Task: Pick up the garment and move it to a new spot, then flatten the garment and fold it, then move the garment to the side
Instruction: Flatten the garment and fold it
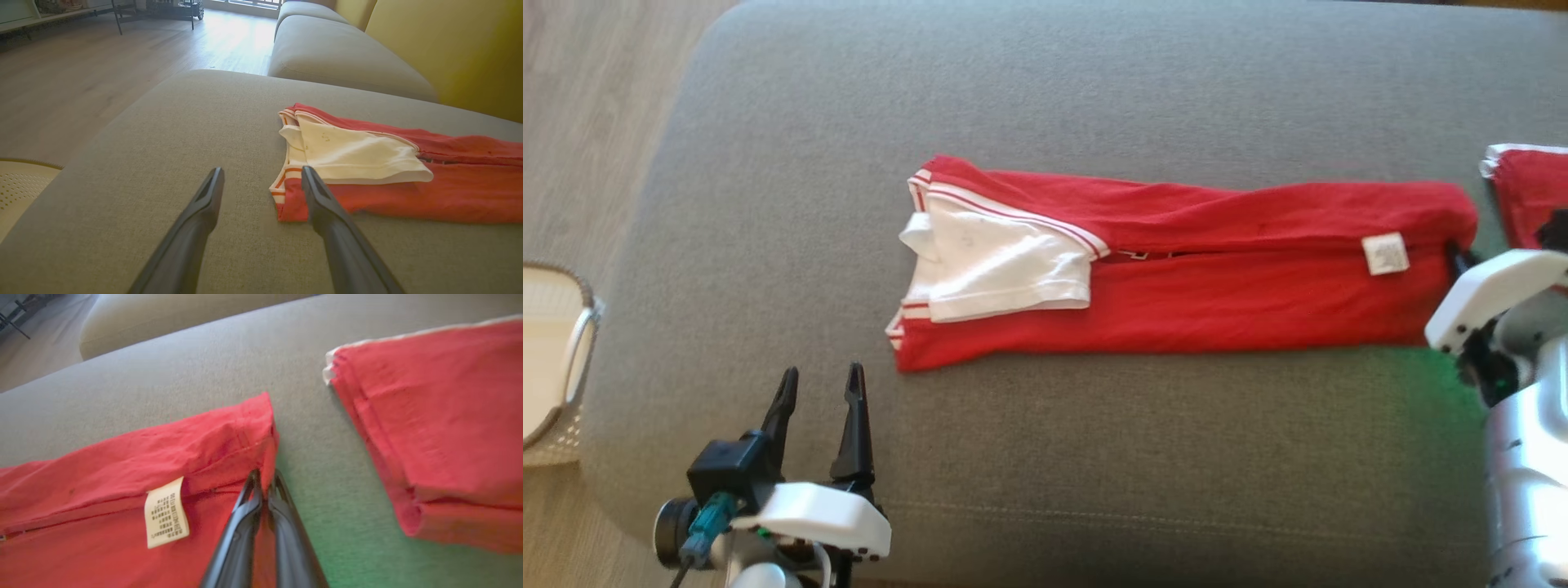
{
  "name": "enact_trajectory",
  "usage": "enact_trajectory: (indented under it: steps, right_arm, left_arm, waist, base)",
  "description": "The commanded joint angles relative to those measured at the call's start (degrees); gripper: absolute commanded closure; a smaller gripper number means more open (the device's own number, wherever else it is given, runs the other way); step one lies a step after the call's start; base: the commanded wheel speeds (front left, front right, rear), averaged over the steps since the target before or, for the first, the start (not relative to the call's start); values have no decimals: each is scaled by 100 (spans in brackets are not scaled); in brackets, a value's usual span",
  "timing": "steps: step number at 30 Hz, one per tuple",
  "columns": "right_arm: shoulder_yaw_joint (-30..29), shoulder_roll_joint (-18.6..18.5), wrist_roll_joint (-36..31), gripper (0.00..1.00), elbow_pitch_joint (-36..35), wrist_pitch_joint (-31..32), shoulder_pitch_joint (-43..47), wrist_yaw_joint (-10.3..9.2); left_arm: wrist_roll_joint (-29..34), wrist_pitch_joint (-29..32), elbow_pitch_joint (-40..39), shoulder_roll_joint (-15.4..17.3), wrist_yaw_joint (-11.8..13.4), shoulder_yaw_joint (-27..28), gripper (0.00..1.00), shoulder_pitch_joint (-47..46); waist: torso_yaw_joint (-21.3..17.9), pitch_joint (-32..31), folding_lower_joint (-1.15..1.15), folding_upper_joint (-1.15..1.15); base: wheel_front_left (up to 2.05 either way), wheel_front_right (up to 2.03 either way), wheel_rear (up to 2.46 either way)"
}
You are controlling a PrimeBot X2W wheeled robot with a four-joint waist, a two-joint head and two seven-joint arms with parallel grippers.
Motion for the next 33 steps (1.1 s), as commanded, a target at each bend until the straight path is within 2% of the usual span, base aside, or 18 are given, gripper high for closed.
enact_trajectory:
  steps: [1,8,14,24,33]
  right_arm:
    - [179,-202,49,100,-358,-50,-163,-3]
    - [453,-454,200,100,-1028,264,-110,-3]
    - [497,-617,148,100,-1691,737,79,-3]
    - [881,15,687,100,-2897,1591,558,-3]
    - [1285,306,1235,100,-3497,2276,806,-3]
  left_arm:
    - [89,-70,-159,23,-32,243,0,-74]
    - [114,-70,-91,66,-61,309,0,53]
    - [116,-67,-7,47,-104,231,0,82]
    - [66,-48,147,20,-107,132,0,219]
    - [76,-41,188,-11,-73,35,0,332]
  waist:
    - [-92,-60,0,0]
    - [-287,-254,0,0]
    - [-242,-430,0,0]
    - [93,-770,0,0]
    - [398,-959,0,0]
  base:
    - [0,0,0]
    - [0,0,0]
    - [0,0,0]
    - [0,0,0]
    - [0,0,0]
